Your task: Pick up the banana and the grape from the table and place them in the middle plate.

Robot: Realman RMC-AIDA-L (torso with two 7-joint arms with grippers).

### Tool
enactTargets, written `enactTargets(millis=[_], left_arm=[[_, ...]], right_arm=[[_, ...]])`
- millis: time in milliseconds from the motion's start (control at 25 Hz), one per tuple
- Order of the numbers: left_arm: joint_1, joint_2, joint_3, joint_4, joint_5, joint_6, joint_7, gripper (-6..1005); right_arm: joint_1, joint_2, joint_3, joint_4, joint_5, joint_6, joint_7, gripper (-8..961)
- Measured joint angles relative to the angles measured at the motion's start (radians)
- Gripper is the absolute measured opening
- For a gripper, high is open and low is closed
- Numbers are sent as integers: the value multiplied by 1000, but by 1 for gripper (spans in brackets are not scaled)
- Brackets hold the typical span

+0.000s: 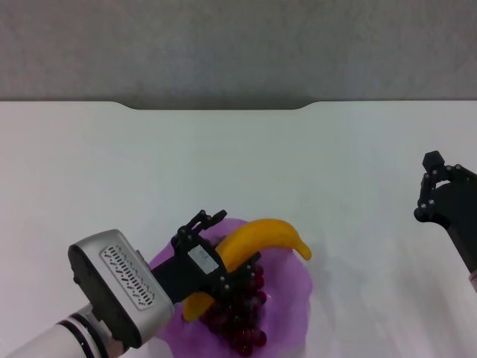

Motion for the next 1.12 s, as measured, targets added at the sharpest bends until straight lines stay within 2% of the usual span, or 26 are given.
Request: enactTargets(millis=[200, 480, 760, 1000, 1120], left_arm=[[11, 4, -4, -19, 1, 5, 3, 894], [50, 19, -10, -91, 1, 28, 73, 893], [85, 16, -46, -100, 0, 243, 161, 894], [115, -6, -155, -97, -1, 442, 253, 892], [134, -33, -227, -93, -2, 509, 261, 891]], right_arm=[[0, 1, 0, 0, 0, 0, 0, 10], [0, 1, 0, -1, 0, 6, 0, 10], [8, 1, 0, -3, 2, 37, 1, 10], [9, 2, 0, -6, 2, 38, 1, 10], [10, 4, 0, -8, 2, 38, 2, 11]])
